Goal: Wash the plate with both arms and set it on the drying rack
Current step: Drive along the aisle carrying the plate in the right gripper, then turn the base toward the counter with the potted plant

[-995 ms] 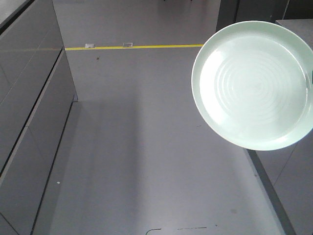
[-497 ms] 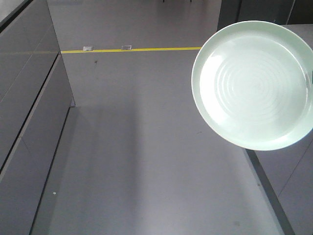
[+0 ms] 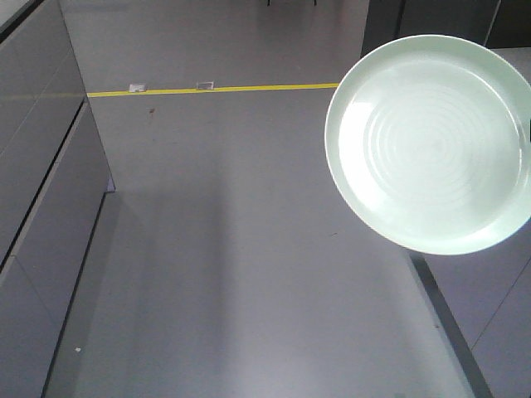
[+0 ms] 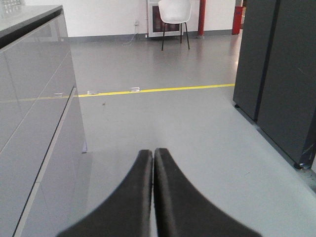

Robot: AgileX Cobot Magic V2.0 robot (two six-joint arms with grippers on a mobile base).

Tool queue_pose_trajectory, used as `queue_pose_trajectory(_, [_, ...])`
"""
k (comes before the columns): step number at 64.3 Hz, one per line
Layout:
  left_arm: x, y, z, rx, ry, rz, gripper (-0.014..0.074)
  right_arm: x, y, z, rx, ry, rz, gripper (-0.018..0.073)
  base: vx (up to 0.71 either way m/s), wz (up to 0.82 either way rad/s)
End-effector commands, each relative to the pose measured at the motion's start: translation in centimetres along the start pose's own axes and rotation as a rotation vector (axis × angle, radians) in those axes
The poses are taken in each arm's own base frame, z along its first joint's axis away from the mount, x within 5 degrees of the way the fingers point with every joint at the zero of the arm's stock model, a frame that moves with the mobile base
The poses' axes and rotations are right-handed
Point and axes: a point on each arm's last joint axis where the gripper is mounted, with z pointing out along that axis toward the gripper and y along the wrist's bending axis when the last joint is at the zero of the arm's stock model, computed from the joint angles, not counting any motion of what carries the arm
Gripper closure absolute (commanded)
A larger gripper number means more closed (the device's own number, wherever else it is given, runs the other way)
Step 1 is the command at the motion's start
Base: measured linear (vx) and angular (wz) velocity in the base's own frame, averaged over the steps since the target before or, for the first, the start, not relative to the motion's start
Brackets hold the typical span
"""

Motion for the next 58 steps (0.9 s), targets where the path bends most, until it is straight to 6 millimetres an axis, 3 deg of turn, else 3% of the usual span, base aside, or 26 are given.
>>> queue_pose_trajectory(1, [-0.15, -0.12, 0.01, 0.020, -0.069, -0.007, 0.0603, -0.92, 0.66, -0.94, -0.001, -0.089, -0.010, 0.0566, 0.13, -0.12])
queue_pose_trajectory(58, [-0.15, -0.12, 0.01, 0.020, -0.069, -0.007, 0.0603, -0.92, 0.66, -0.94, -0.001, -0.089, -0.010, 0.0566, 0.11, -0.17])
